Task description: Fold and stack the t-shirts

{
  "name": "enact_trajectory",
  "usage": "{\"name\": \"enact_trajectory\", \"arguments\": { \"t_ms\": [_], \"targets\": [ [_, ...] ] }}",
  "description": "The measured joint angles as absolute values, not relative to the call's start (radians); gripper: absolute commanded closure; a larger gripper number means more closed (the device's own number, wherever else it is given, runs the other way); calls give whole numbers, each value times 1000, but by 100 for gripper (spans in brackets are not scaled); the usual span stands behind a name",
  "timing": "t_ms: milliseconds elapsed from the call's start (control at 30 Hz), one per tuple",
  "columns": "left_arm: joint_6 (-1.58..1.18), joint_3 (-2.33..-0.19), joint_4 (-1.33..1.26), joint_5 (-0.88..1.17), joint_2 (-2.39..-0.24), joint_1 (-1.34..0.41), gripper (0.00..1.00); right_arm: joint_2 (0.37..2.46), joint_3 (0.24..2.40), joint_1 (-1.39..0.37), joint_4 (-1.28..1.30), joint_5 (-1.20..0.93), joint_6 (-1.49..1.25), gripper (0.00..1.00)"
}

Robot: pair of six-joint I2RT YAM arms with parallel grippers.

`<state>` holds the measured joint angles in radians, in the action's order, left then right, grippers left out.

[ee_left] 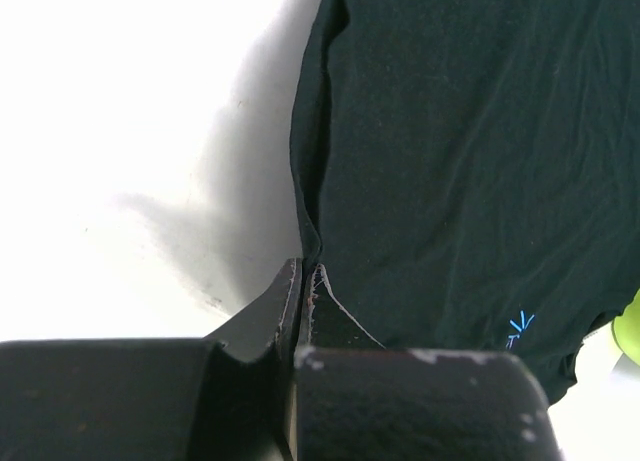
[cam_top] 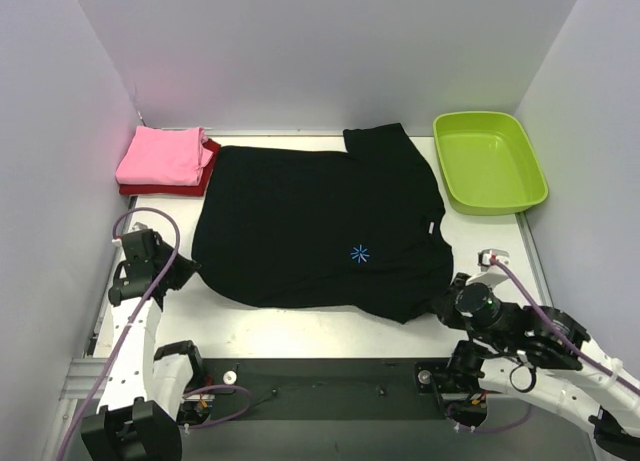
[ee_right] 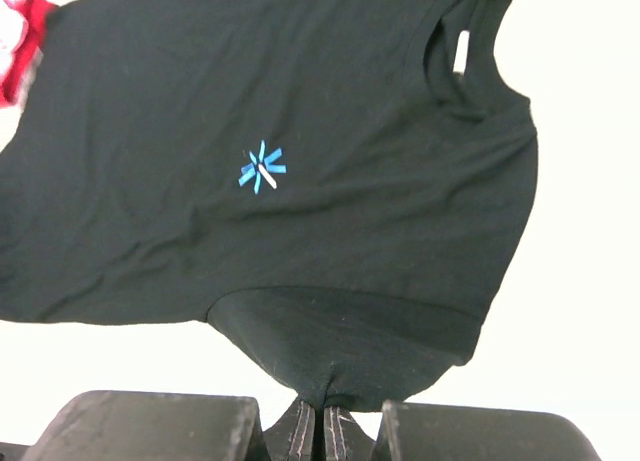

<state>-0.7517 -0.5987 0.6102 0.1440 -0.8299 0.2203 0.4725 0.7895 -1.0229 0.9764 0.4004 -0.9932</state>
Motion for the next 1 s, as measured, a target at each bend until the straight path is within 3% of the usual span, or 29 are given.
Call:
{"name": "enact_trajectory", "arguments": {
  "t_ms": [600,1000],
  "targets": [
    [-684,-657,707,200,-777,352,100,413,962,-1023,1108,541,-958,100],
    [-645,-687,707,270,-822,356,100,469,964,-1023,991,719,-824,100]
  ]
}}
